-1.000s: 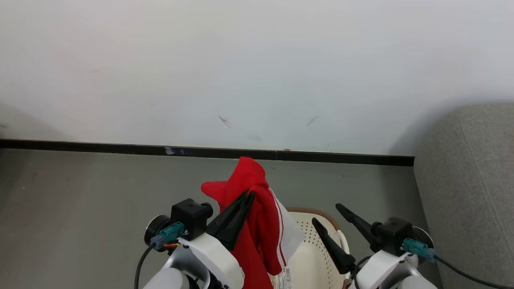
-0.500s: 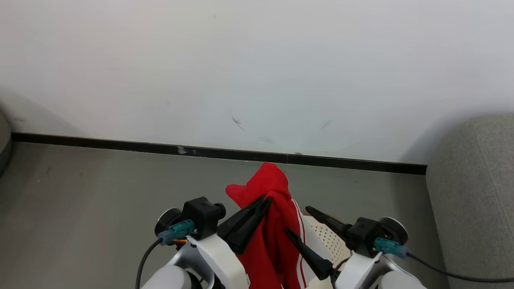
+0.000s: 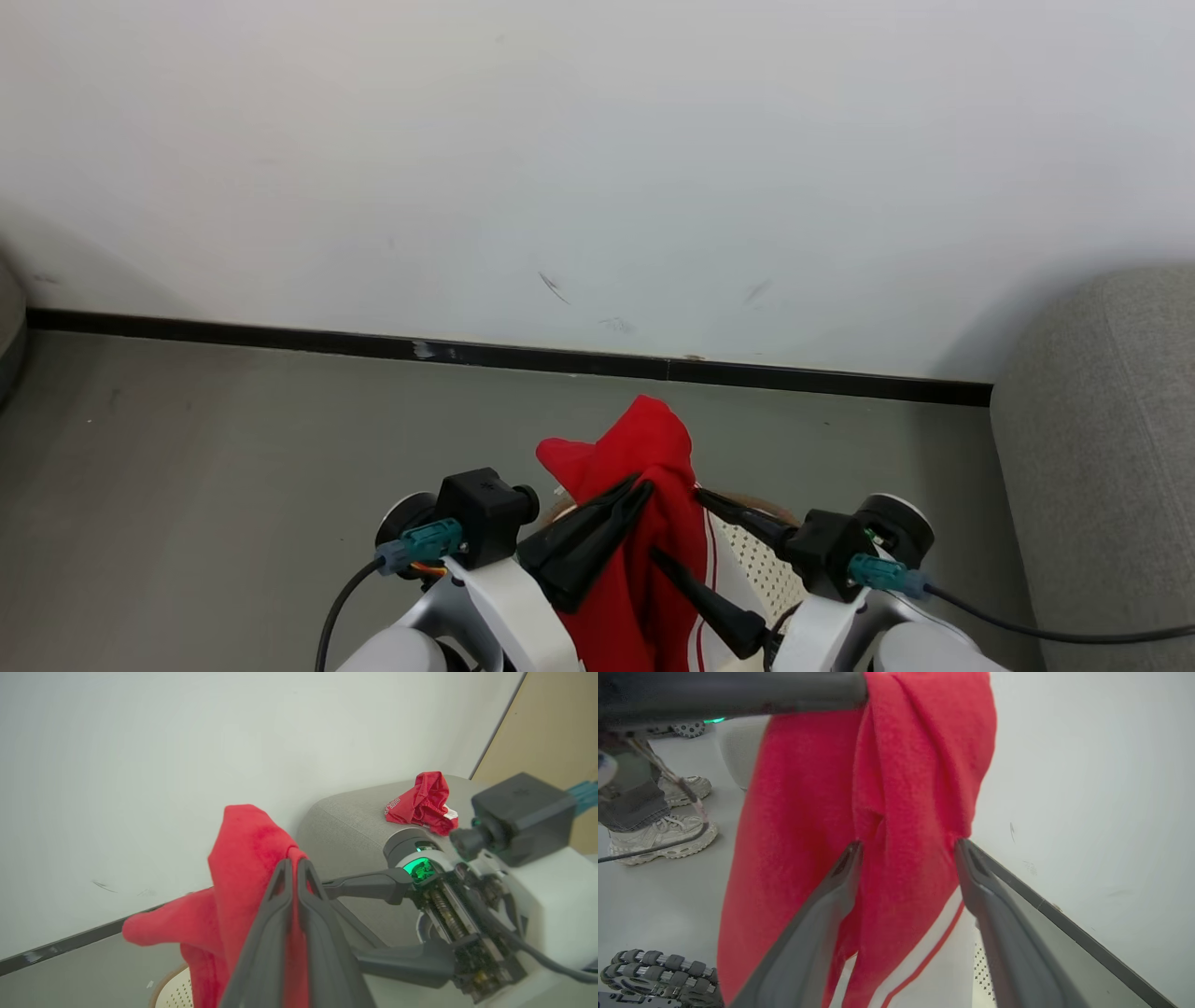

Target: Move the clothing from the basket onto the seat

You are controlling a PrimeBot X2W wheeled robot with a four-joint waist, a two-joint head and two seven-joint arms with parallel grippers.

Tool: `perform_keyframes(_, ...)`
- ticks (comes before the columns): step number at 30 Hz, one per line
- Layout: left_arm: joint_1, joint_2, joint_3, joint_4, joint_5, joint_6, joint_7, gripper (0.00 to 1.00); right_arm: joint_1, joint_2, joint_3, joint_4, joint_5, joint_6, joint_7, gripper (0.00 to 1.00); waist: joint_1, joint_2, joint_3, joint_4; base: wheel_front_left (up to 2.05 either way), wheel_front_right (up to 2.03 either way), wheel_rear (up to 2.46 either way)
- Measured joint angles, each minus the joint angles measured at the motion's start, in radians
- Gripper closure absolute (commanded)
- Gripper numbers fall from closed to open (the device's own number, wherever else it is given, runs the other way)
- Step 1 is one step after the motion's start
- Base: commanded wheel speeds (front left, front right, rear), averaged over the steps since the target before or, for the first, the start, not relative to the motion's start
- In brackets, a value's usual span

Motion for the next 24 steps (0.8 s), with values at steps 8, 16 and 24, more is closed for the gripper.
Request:
perform_keyframes(8, -0.003, 0.015, -0.041, -0.034, -0.04, -0.009, 0.017, 1.0, -0.038, -0.029, 0.061, 0.0, 0.017, 0.0, 0.0, 0.0, 0.0001, 0.0, 0.001, -0.002, 0.0, 0.0, 0.0)
perform_keyframes(16, -0.012, 0.039, -0.084, -0.075, -0.099, -0.016, 0.025, 1.0, -0.04, -0.047, 0.096, 0.002, 0.056, 0.0, 0.0, 0.0, 0.0, 0.0, 0.004, -0.005, 0.0, 0.0, 0.0)
perform_keyframes(24, -0.021, 0.073, -0.145, -0.132, -0.155, -0.016, 0.032, 1.0, -0.062, -0.053, 0.116, -0.002, 0.098, 0.0, 0.0, 0.58, 0.0, 0.0, 0.01, -0.009, 0.0, 0.0, 0.0)
